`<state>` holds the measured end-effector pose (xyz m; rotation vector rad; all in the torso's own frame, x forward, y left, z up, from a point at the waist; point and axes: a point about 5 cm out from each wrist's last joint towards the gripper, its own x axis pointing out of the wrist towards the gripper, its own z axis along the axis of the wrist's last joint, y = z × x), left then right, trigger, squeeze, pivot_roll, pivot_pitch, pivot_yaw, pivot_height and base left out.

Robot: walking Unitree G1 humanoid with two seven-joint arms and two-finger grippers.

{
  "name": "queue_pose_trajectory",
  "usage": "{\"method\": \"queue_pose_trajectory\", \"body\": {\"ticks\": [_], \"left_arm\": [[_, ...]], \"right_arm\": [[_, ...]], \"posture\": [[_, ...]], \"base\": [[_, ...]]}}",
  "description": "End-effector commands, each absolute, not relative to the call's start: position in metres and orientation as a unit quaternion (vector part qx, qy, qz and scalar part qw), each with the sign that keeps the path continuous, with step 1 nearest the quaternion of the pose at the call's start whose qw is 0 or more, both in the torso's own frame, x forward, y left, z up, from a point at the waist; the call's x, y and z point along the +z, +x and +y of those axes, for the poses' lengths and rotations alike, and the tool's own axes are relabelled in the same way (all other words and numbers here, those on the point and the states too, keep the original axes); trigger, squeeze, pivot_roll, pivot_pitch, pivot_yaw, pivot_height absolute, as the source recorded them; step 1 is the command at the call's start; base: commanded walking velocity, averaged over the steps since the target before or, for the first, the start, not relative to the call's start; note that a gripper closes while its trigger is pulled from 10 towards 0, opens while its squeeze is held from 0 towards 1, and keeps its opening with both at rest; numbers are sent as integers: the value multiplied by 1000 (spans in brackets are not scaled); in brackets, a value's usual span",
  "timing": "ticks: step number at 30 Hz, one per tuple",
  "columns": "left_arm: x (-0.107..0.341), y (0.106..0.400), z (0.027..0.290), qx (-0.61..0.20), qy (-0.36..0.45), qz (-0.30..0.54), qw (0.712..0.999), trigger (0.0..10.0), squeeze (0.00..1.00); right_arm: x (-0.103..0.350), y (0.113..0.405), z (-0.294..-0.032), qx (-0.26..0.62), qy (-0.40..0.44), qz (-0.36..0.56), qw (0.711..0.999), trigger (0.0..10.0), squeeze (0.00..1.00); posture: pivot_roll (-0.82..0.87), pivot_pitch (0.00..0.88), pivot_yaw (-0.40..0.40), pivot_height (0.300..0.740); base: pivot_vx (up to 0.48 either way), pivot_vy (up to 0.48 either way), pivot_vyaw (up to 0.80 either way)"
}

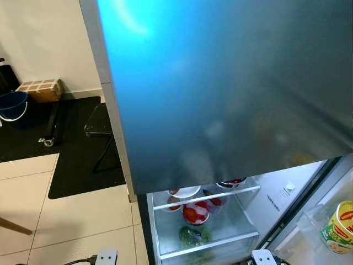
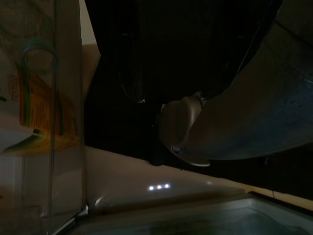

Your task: Restocking fridge

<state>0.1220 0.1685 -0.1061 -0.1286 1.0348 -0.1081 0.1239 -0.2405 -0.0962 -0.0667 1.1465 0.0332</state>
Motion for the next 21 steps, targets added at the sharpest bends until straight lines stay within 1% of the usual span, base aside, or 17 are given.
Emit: {"method": "queue_pose_trajectory", "body": {"ticks": [1, 3, 7, 13, 21], "left_arm": [[-111, 110, 165, -53, -65, 517, 852, 10000, 0], [-111, 109, 165, -53, -66, 517, 852, 10000, 0], [-111, 109, 165, -52, -66, 517, 852, 10000, 0], [-110, 110, 165, -52, -66, 516, 852, 10000, 0], [-111, 110, 165, -50, -67, 517, 852, 10000, 0]], "right_arm": [[-97, 123, -240, 19, -37, 547, 836, 10000, 0], [-97, 122, -240, 19, -37, 548, 836, 10000, 0], [-97, 122, -241, 18, -36, 548, 836, 10000, 0], [-96, 123, -241, 17, -35, 547, 836, 10000, 0], [-96, 123, -242, 17, -35, 548, 836, 10000, 0]], "posture": [[-9, 0, -23, 740], [-9, 0, -23, 740], [-9, 0, -23, 740], [-11, 0, -22, 740], [-11, 0, -22, 740]], "base": [[0, 0, 0], [169, 0, 0], [-377, 0, 0], [0, 0, 0], [-480, 0, 0]]}}
